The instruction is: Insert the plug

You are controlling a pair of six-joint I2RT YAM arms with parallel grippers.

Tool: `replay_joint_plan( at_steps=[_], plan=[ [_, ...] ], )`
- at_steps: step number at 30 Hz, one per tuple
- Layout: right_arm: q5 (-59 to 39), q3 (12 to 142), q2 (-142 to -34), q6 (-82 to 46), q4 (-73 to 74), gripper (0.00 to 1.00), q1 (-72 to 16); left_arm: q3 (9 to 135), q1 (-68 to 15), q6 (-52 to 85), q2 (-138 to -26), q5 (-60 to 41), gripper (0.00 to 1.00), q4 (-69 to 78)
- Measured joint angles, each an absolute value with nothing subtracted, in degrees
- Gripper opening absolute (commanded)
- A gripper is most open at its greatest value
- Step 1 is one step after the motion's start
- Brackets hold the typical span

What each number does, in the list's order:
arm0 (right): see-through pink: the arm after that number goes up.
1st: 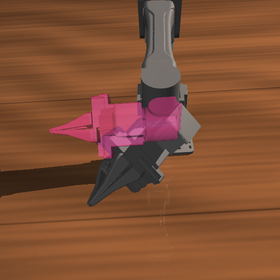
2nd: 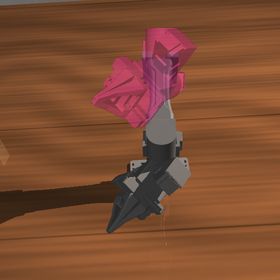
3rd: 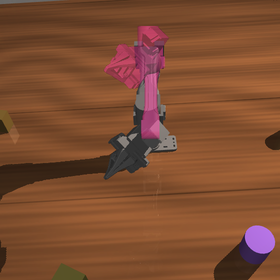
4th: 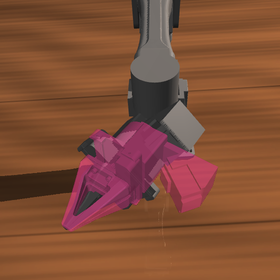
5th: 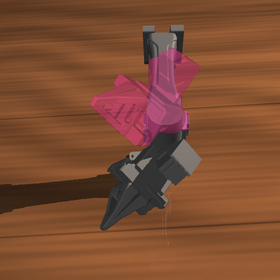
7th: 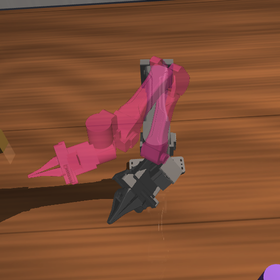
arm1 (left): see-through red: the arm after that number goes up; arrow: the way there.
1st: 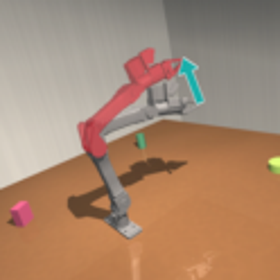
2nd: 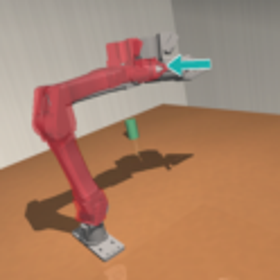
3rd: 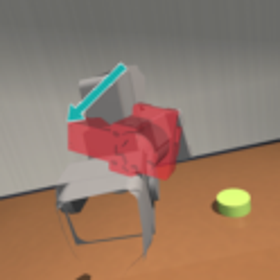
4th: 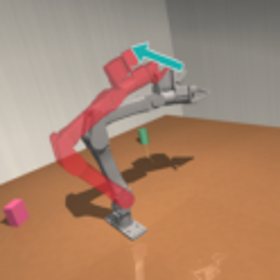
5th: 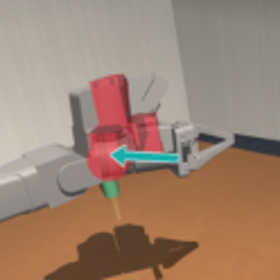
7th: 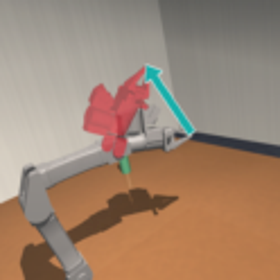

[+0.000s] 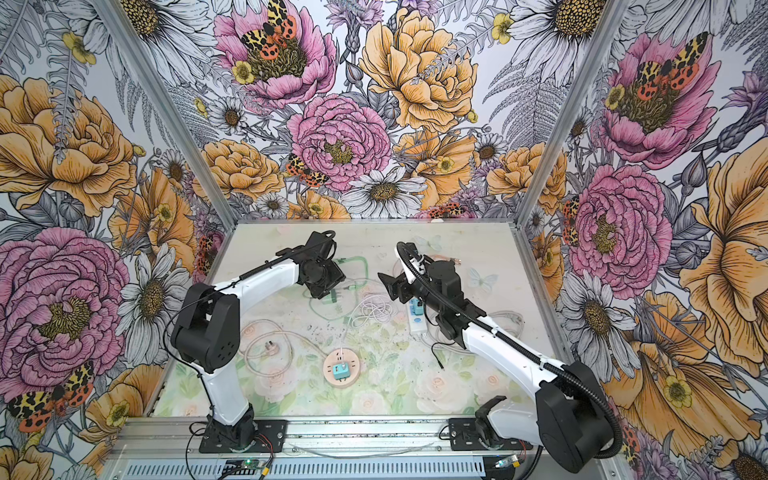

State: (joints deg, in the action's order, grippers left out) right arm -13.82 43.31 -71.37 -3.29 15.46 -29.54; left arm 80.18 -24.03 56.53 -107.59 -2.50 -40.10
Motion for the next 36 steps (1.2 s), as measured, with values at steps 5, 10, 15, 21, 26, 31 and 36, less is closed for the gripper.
replay_joint_plan(
  at_steps=[5, 10, 15, 21, 26, 31, 36],
  plan=[
    [-14.50, 43.27, -71.37, -4.23, 16.14, 0.79, -29.54, 83.55, -22.28, 53.06, -112.33, -1.72, 0.41, -40.10],
    [-14.92, 42.96, -71.37, -5.15, 16.29, 0.79, -29.54, 85.41, -21.89, 50.78, -115.68, -0.82, 0.35, -40.07],
    [-15.11, 42.41, -71.37, -5.72, 16.38, 0.79, -29.54, 85.47, -22.02, 49.43, -116.46, -0.73, 0.32, -40.10],
    [-15.33, 42.41, -71.37, -6.90, 16.58, 0.77, -29.54, 84.44, -23.24, 48.05, -116.36, -0.89, 0.32, -39.83],
    [-15.79, 42.41, -71.40, -8.01, 16.56, 0.76, -29.54, 80.51, -24.62, 46.35, -115.00, -2.35, 0.31, -39.83],
    [-16.25, 42.41, -71.40, -8.60, 16.51, 0.76, -29.54, 77.34, -25.02, 43.18, -112.25, -4.27, 0.30, -40.32],
    [-16.34, 42.48, -71.40, -8.60, 15.51, 0.75, -29.54, 77.28, -25.02, 39.31, -111.15, -5.37, 0.31, -42.15]
  ],
)
